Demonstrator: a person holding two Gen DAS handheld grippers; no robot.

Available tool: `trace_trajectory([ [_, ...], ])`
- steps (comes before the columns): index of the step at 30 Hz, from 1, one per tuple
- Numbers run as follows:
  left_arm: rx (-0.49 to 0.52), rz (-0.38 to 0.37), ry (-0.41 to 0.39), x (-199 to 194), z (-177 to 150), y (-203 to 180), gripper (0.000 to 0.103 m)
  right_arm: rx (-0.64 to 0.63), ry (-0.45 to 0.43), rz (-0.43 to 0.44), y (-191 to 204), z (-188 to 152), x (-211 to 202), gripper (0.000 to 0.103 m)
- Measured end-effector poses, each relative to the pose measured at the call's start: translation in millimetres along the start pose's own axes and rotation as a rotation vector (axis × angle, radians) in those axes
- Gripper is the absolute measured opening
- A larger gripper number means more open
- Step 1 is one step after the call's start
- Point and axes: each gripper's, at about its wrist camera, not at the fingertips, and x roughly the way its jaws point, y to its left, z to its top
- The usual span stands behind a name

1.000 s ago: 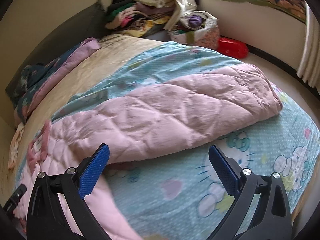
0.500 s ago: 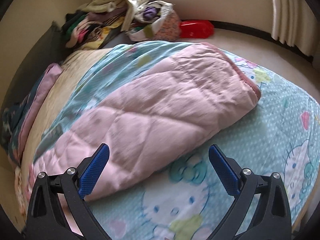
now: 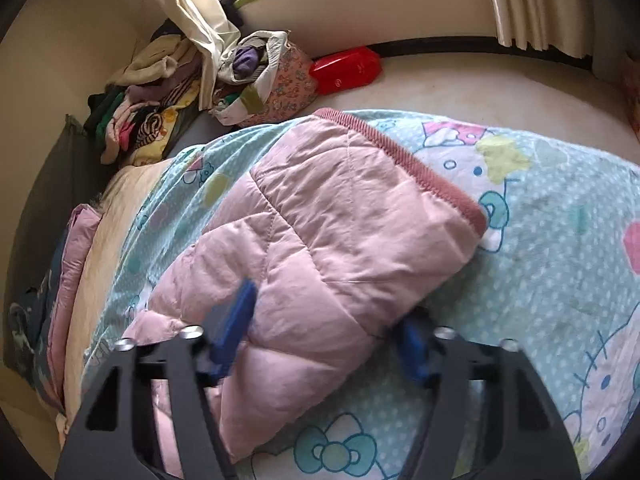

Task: Fold large clothes
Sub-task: 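Close the right gripper on the pink-trimmed sleeve cuff, then lift the sleeve up off the bed with the right gripper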

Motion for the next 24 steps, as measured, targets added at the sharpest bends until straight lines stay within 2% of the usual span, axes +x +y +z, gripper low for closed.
trace_trajectory([
  [3, -0.013, -0.002, -0.008, -9, 3, 6, 0.095, -0.035, -0.026, 0.061, 1, 5, -14, 0.035],
  [6, -0.026, 0.001, -0.012, -17, 6, 12, 0.095, -0.124, -0.07, 0.114, 21, 8, -38, 0.028],
  [13, -0.029, -0.008, -0.04, -42, 15, 23, 0.095, -0.324, -0.159, 0.225, 82, 10, -99, 0.025],
  [24, -0.032, -0.024, -0.098, -86, 32, 50, 0.095, -0.539, -0.227, 0.337, 174, -7, -175, 0.024],
])
